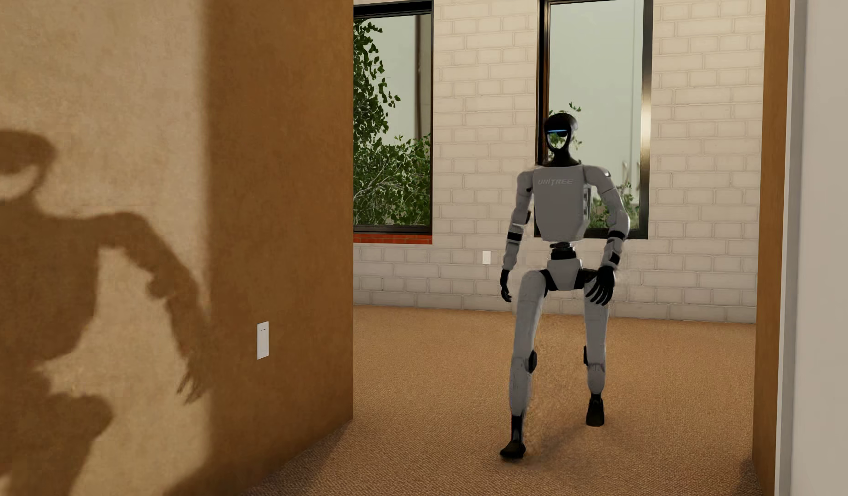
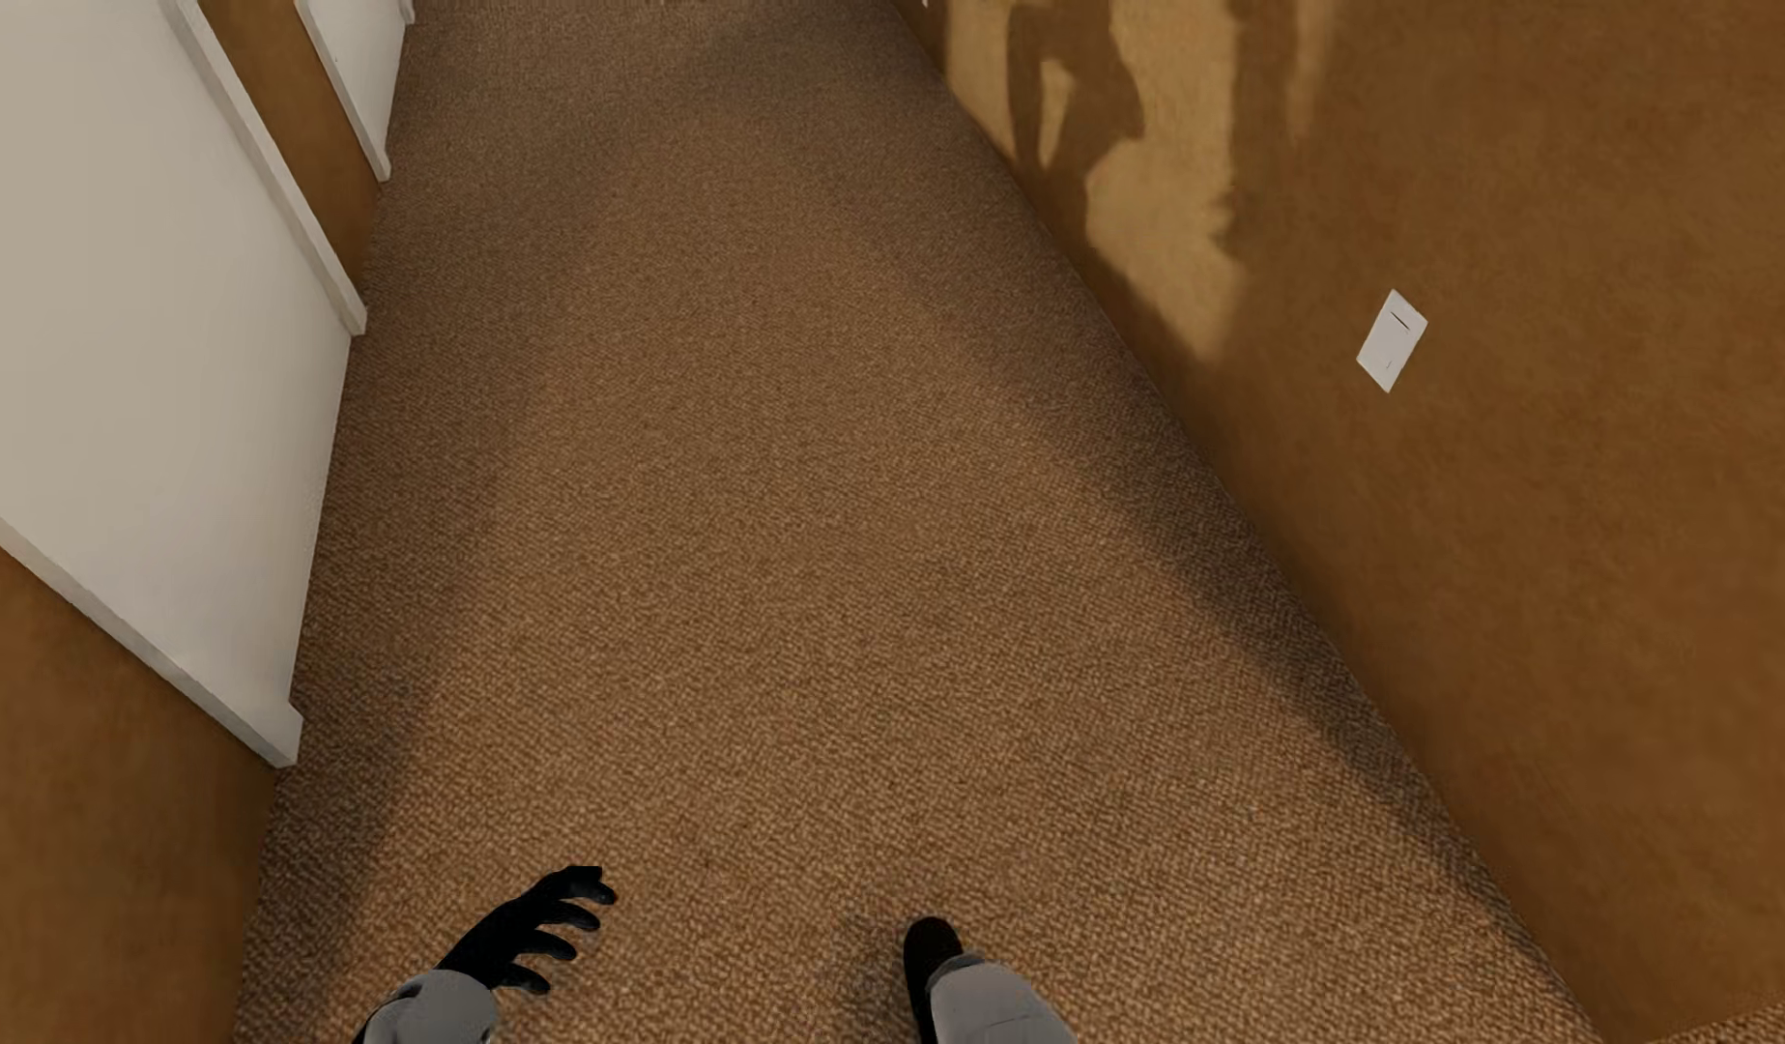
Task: Circle the corner
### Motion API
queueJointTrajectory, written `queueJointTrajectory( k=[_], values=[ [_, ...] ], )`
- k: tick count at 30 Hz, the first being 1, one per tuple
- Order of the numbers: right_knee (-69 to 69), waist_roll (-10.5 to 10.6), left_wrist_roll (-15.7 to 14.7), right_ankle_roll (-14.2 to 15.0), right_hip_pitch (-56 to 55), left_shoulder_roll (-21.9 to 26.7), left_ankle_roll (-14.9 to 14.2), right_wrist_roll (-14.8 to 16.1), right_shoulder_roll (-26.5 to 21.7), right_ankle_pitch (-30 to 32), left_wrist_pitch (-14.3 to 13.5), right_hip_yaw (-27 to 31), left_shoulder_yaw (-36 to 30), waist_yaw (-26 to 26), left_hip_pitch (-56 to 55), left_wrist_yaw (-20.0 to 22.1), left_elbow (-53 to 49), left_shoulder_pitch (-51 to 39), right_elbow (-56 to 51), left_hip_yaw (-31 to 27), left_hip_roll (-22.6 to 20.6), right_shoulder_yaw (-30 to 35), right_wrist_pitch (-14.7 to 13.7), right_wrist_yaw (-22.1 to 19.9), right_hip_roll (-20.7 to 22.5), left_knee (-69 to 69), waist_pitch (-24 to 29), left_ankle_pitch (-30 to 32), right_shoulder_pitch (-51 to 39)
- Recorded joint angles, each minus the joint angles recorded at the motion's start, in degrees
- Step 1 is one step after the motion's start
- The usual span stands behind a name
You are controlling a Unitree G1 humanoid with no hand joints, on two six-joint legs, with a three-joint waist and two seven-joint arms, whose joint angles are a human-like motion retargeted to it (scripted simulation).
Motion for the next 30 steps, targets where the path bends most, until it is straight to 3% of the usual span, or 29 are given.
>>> queueJointTrajectory(
  k=[2, 4, 5, 7, 8, 9, 11, 12, 13, 14, 15, 16, 17, 18, 19, 20, 22, 24, 26, 28, 29, 30],
  values=[
    [9.62, 1.42, 0.0, 0.0, -2.03, -0.9, 0.0, 0.0, -0.1, 1.0, 0.0, 0.0, 2.25, -3.32, 4.71, 0.0, -2.6, 0.46, 2.2, 0.0, 4.35, -0.22, 0.0, 0.0, -0.2, 5.45, 0.6, 6.27, 1.26],
    [22.41, 4.58, 0.0, 0.0, -3.2, -4.16, 0.0, 0.0, 0.49, 6.14, 0.0, 0.0, 2.61, -1.76, -0.24, 0.0, -0.96, 4.04, 6.37, 0.0, 7.05, 1.3, 0.0, 0.0, 3.2, 23.79, -0.97, 26.79, 1.21],
    [23.49, 5.44, 0.0, 0.0, 2.08, -4.72, 0.0, 0.0, 0.88, 3.71, 0.0, 0.0, 1.89, 0.53, -4.7, 0.0, -0.3, 6.39, 6.08, 0.0, 7.61, 0.62, 0.0, 0.0, 6.98, 37.51, 1.05, 34.92, 0.53],
    [19.81, 5.06, 0.0, 0.0, 12.93, -6.53, 0.0, 0.0, 2.37, 0.42, 0.0, 0.0, -4.5, 6.01, -17.87, 0.0, 5.38, 7.99, 2.17, 0.0, 5.37, -0.15, 0.0, 0.0, 9.97, 57.29, 2.6, 26.48, -0.86],
    [15.79, 3.12, 0.0, 0.0, 18.73, -8.22, 0.0, 0.0, 3.45, 0.32, 0.0, 0.0, -2.01, 9.62, -24.92, 0.0, 7.7, 10.98, -1.66, 0.0, 2.17, -1.45, 0.0, 0.0, 9.08, 57.73, 2.17, 24.6, -1.42],
    [11.25, 2.26, 0.0, 0.0, 25.15, -8.41, 0.0, 0.0, 3.85, 0.34, 0.0, 0.0, -3.87, 13.61, -30.17, 0.0, 9.88, 13.62, -6.04, 0.0, 0.87, -2.66, 0.0, 0.0, 9.27, 51.77, 2.39, 26.69, -1.84],
    [4.63, 0.5, 0.0, 0.0, 35.77, -8.1, 0.0, 0.0, 3.78, -0.12, 0.0, 0.0, -7.72, 20.59, -38.08, 0.0, 13.65, 18.65, -15.56, 0.0, -0.77, -3.51, 0.0, 0.0, 7.34, 27.38, 2.22, 35.52, -3.84],
    [3.26, 0.8, 0.0, 0.0, 39.08, -8.03, 0.0, 0.0, 3.3, -1.2, 0.0, 0.0, -8.28, 23.14, -41.17, 0.0, 15.33, 20.54, -19.86, 0.0, 0.27, -3.81, 0.0, 0.0, 6.93, 15.11, 1.82, 32.61, -6.17],
    [2.26, 1.27, 0.0, 0.0, 42.18, -7.01, 0.0, 0.0, 2.39, -3.09, 0.0, 0.0, -15.12, 25.17, -42.81, 0.0, 17.37, 21.16, -22.73, 0.0, 1.09, -3.6, 0.0, 0.0, 6.87, 5.48, 1.49, 17.98, -9.0],
    [2.63, 1.56, 0.0, 0.0, 45.13, -6.49, 0.0, 0.0, 1.9, -5.24, 0.0, 0.0, -17.05, 27.5, -44.74, 0.0, 17.95, 23.05, -25.66, 0.0, 2.45, -4.69, 0.0, 0.0, 6.13, 3.51, 1.15, 2.6, -10.91],
    [2.99, 1.88, 0.0, 0.0, 47.64, -6.04, 0.0, 0.0, 1.77, -6.56, 0.0, 0.0, -18.63, 29.89, -46.84, 0.0, 18.46, 24.57, -27.19, 0.0, 4.48, -6.15, 0.0, 0.0, 5.72, 4.19, 1.26, -1.7, -12.57],
    [3.67, 1.23, 0.0, 0.0, 51.22, -5.92, 0.0, 0.0, 2.2, -4.98, 0.0, 0.0, -20.03, 31.34, -48.39, 0.0, 19.97, 25.7, -28.02, 0.0, 4.39, -8.05, 0.0, 0.0, 4.39, 4.11, 1.98, 3.91, -12.88],
    [6.78, 0.49, 0.0, 0.0, 52.09, -5.79, 0.0, 0.0, 2.72, 0.3, 0.0, 0.0, -20.13, 32.46, -50.33, 0.0, 20.61, 26.62, -27.78, 0.0, 3.33, -9.4, 0.0, 0.0, 2.71, 6.77, 1.49, 17.1, -12.28],
    [12.19, -0.84, 0.0, 0.0, 50.44, -6.45, 0.0, 0.0, 3.39, 8.83, 0.0, 0.0, -19.03, 32.04, -51.83, 0.0, 22.13, 27.49, -26.55, 0.0, 1.18, -10.2, 0.0, 0.0, 0.96, 9.51, -0.46, 30.75, -11.05],
    [21.34, -2.91, 0.0, 0.0, 48.29, -6.57, 0.0, 0.0, 4.3, 19.05, 0.0, 0.0, -19.8, 29.99, -50.98, 0.0, 22.99, 27.76, -23.9, 0.0, -2.41, -9.62, 0.0, 0.0, -1.29, 14.03, -0.7, 35.74, -9.71],
    [31.7, -4.15, 0.0, 0.0, 45.01, -6.17, 0.0, 0.0, 5.14, 24.61, 0.0, 0.0, -20.38, 27.46, -47.69, 0.0, 22.81, 26.91, -19.94, 0.0, -5.16, -7.68, 0.0, 0.0, -1.71, 17.39, 0.44, 34.56, -8.87],
    [50.6, -3.93, 0.0, 0.0, 32.92, -5.92, 0.0, 0.0, 5.59, 11.22, 0.0, 0.0, -21.28, 23.14, -36.33, 0.0, 19.8, 22.04, -12.11, 0.0, -8.42, -2.23, 0.0, 0.0, -1.35, 14.79, 2.33, 28.33, -8.53],
    [52.21, -0.99, 0.0, 0.0, 22.44, -5.97, 0.0, 0.0, 4.92, 1.87, 0.0, 0.0, -16.49, 15.97, -23.48, 0.0, 12.65, 17.87, -7.41, 0.0, -7.2, 0.91, 0.0, 0.0, 1.5, 9.02, 2.48, 19.91, -5.18],
    [37.14, 1.33, 0.0, 0.0, 14.99, -5.05, 0.0, 0.0, 3.87, 1.21, 0.0, 0.0, -10.92, 9.22, -13.05, 0.0, 3.2, 13.65, -4.91, 0.0, -4.28, 2.61, 0.0, 0.0, 2.72, 3.9, 2.27, 12.0, -1.11],
    [13.91, 2.06, 0.0, 0.0, 11.87, -4.74, 0.0, 0.0, 3.27, 2.08, 0.0, 0.0, -4.96, 4.39, -5.49, 0.0, -3.67, 8.7, -2.44, 0.0, -2.19, 2.95, 0.0, 0.0, 1.72, 1.12, 1.23, 5.76, 2.07],
    [3.63, 1.73, 0.0, 0.0, 10.7, -4.2, 0.0, 0.0, 3.21, 5.88, 0.0, 0.0, -2.05, 3.16, -3.47, 0.0, -7.37, 6.66, -1.41, 0.0, -1.94, 3.04, 0.0, 0.0, 1.32, 0.92, 0.22, 3.69, 3.01],
    [-16.89, 1.88, 0.0, 0.0, 8.58, -3.68, 0.0, 0.0, 3.41, 16.74, 0.0, 0.0, 0.59, 2.08, -2.11, 0.0, -10.14, 4.93, -0.31, 0.0, -0.71, 2.67, 0.0, 0.0, 0.74, 1.16, -1.07, 2.33, 3.59]
  ],
)
